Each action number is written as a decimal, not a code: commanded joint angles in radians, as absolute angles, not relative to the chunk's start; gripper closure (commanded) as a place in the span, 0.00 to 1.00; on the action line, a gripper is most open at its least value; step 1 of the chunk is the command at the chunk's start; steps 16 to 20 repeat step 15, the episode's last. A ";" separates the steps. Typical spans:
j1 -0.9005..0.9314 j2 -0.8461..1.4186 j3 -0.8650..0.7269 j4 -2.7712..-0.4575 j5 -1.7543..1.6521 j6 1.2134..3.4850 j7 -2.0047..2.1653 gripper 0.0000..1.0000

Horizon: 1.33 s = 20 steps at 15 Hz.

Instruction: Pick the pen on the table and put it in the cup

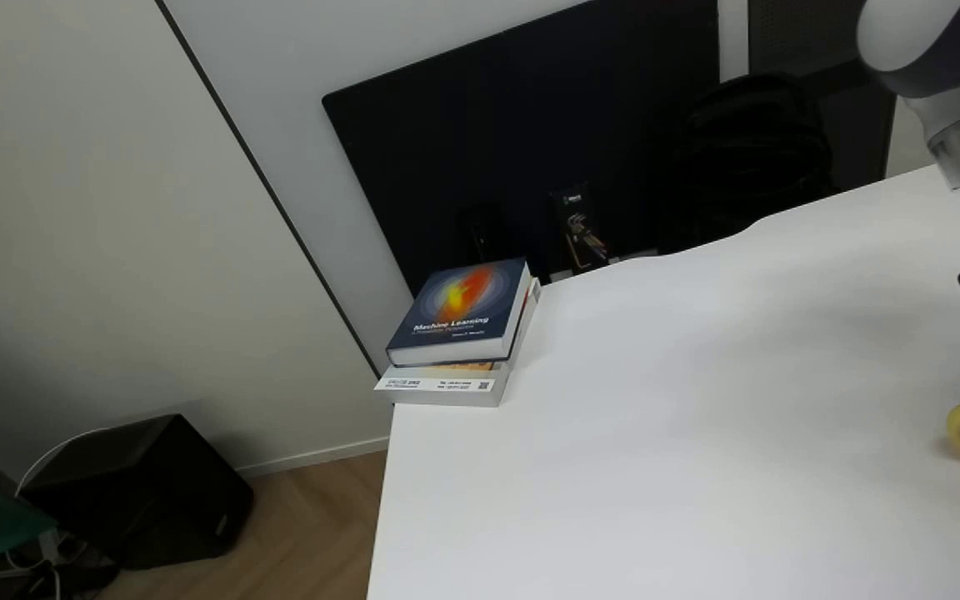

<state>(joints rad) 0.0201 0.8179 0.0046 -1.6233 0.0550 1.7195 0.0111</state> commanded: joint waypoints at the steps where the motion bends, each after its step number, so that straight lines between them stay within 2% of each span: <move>1: 0.025 0.719 -0.001 -1.752 0.032 1.941 0.009 0.00; 10: -0.010 0.567 0.010 -2.092 0.084 2.600 -0.011 0.00; 11: -0.005 0.626 0.011 -2.004 0.076 2.520 -0.001 0.00; 20: -0.005 0.626 0.011 -2.018 0.074 2.536 -0.001 0.00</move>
